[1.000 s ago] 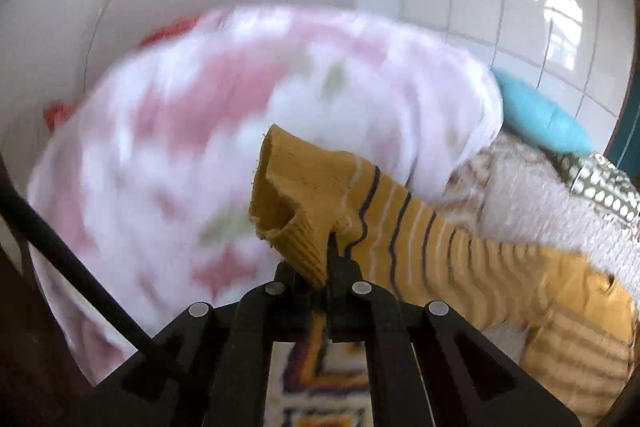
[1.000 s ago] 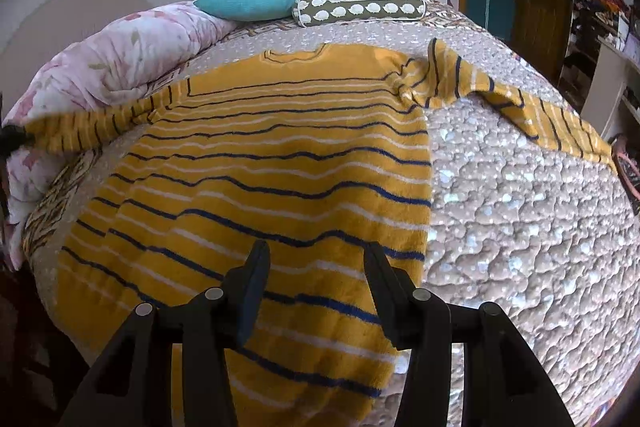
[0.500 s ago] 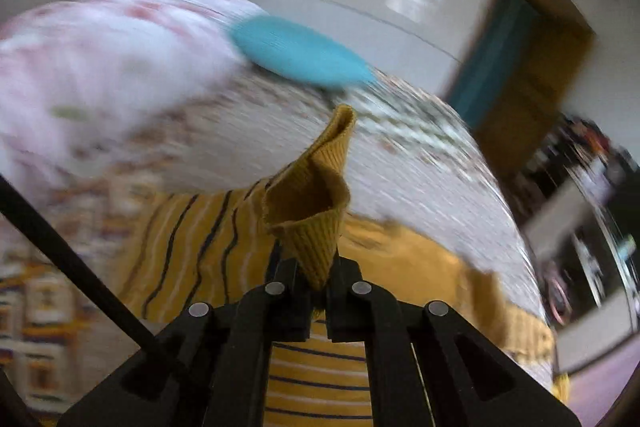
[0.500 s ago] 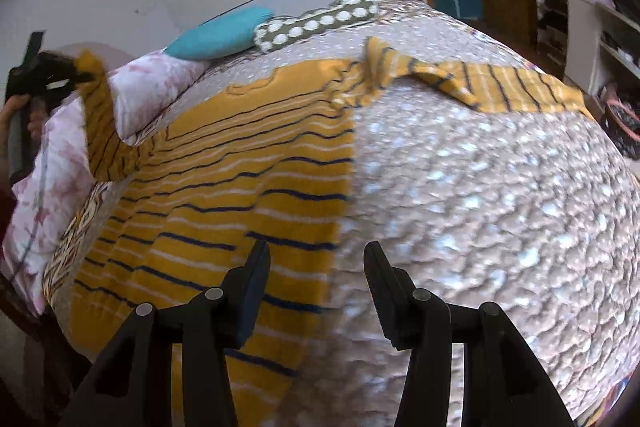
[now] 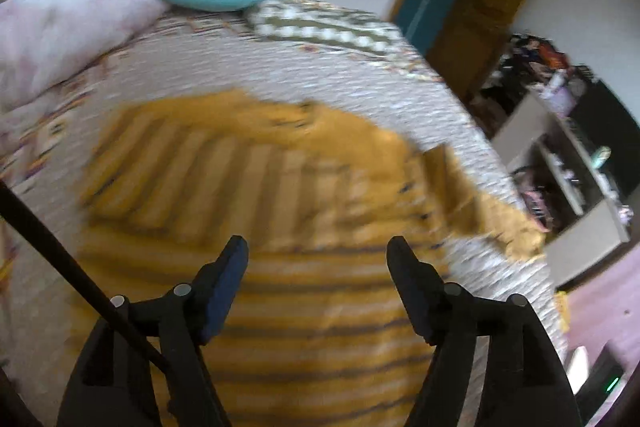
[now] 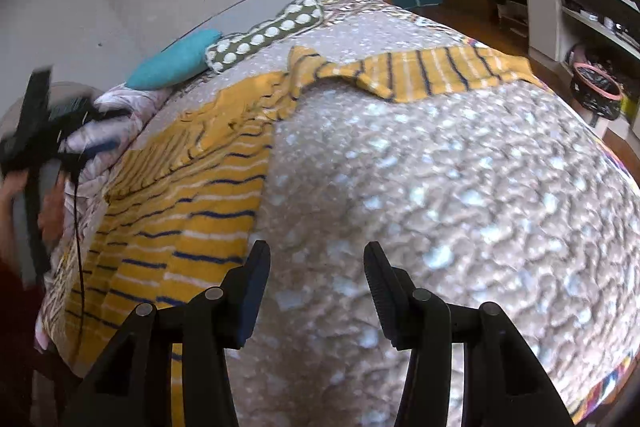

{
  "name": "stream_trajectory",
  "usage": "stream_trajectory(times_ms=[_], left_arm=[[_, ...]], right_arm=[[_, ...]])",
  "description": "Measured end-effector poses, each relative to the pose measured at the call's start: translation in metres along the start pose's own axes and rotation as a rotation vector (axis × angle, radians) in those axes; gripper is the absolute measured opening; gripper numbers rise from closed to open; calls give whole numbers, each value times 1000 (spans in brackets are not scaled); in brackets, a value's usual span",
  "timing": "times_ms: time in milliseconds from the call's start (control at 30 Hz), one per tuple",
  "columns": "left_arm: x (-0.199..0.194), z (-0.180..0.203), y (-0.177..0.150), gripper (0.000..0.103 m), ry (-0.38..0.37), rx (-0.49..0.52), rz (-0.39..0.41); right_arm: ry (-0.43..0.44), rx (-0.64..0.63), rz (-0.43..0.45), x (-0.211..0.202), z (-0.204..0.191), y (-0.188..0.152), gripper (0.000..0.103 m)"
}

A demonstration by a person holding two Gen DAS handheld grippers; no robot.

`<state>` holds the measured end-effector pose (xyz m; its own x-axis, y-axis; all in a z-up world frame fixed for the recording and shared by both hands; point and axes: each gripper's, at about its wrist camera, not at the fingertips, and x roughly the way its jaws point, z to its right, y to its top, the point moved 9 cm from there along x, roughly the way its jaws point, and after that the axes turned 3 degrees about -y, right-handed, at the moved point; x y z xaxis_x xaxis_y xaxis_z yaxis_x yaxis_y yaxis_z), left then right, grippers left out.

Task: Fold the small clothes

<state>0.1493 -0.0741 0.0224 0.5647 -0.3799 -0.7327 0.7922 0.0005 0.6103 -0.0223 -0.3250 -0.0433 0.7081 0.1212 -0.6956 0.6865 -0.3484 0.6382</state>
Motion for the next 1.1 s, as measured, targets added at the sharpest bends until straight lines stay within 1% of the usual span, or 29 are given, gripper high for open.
stream_trajectory(times_ms=[67,133,200,233,300,400,433,467,533,633,667,700,733,800,867,933,1000,1033,1067,1100], left_arm=[[-21,-35,-24,71,90,3,8],[-40,-61,-44,71,164,-12,21],[-64,-86,-67,71,212,-53,42],[-75,-99,-79,71,227,-86,53],[-94,-115,-99,72,234,-145,69],[-111,-135,-125,74,219,-221,77],[-115,-141,-131,74,222,-236,77],[-119,-150,-137,74,232,-250,78],[-126,-161,-143,74,244,-270,85],[-136,-179,-147,74,264,-302,104],[-139,-185,-148,74,269,-314,111],[-140,-188,-147,74,270,-320,114],[-141,-189,-146,74,272,-321,118],[-142,-192,-144,74,294,-307,123],[-137,-194,-143,74,321,-287,119],[-128,-194,-145,74,330,-279,98],[-118,-191,-149,74,330,-273,75],[-112,-189,-152,74,329,-266,62],[-105,-187,-156,74,331,-251,46],[-100,-185,-159,74,337,-240,31]], right_arm=[[29,-46,8,5,-23,10,53],[53,-88,9,15,-47,20,53],[76,-114,2,32,-73,36,53],[82,-105,-12,44,-84,43,53],[127,-70,-53,76,-105,58,53],[233,68,-173,125,-125,64,53],[238,107,-206,141,-128,64,53],[222,135,-232,156,-129,64,53],[166,158,-253,176,-129,63,53],[98,176,-220,192,-130,77,53],[88,183,-217,196,-132,82,48],[86,185,-219,198,-133,86,17],[91,184,-227,200,-136,90,6],[91,165,-197,194,-137,99,6],[58,133,-162,186,-132,107,6],[-9,114,-144,187,-118,113,6],[-112,72,-130,190,-103,115,7],[-137,57,-140,192,-97,113,8],[-135,54,-160,193,-92,111,11],[-109,65,-172,191,-89,109,12]])
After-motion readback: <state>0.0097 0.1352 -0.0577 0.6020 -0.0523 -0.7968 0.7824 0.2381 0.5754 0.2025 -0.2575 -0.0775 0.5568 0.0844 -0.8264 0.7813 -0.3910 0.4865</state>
